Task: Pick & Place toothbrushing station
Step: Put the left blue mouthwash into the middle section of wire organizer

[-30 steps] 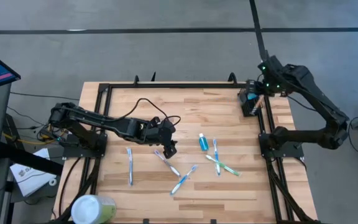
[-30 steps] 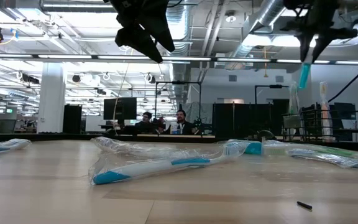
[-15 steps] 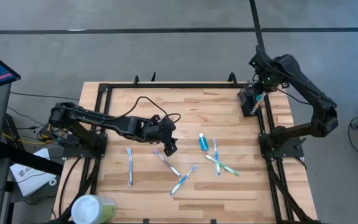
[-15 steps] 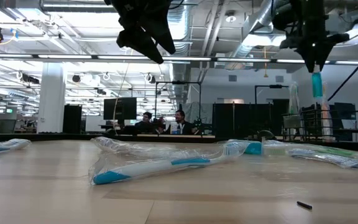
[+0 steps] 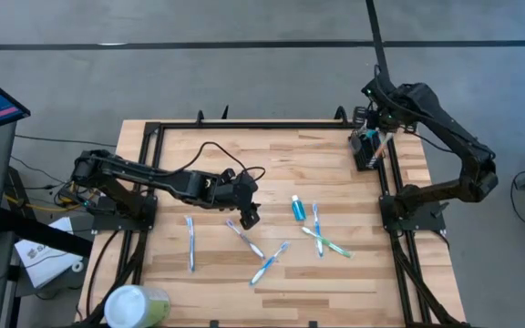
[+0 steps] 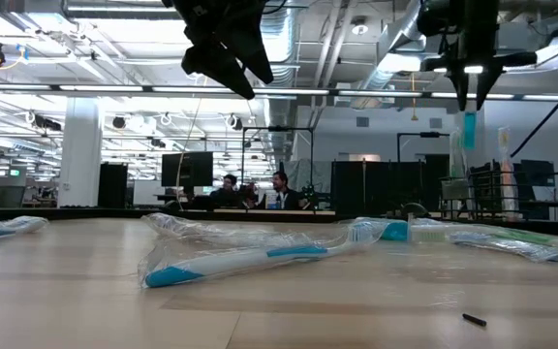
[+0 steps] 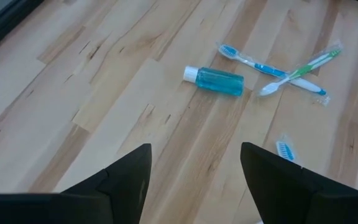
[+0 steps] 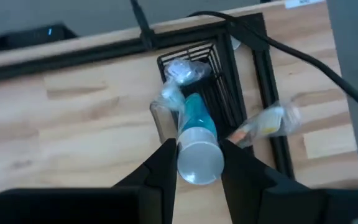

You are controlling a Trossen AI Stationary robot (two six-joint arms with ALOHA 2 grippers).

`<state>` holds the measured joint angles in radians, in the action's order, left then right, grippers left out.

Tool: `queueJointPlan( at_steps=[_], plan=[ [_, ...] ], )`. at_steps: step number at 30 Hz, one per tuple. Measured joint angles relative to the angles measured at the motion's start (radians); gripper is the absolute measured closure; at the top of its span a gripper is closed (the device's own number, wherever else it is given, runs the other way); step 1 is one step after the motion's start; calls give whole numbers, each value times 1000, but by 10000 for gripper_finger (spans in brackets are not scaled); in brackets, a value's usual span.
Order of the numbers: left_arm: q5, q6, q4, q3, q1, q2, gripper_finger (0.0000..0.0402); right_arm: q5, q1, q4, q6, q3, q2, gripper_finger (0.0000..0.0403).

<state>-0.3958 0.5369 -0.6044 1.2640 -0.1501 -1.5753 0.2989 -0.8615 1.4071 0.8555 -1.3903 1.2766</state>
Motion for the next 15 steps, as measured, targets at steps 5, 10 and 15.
queueJointPlan(
  at_steps=[5, 10, 15],
  plan=[
    [0, -6, 0, 0, 0, 0, 161, 99, 48, 17, 216, 7, 14, 311],
    [0, -6, 0, 0, 0, 0, 161, 86, 46, 38, 369, 38, 20, 311],
    [0, -3, -1, 0, -6, 0, 161, 75, 4, 45, 371, 58, 20, 311]
  ],
)
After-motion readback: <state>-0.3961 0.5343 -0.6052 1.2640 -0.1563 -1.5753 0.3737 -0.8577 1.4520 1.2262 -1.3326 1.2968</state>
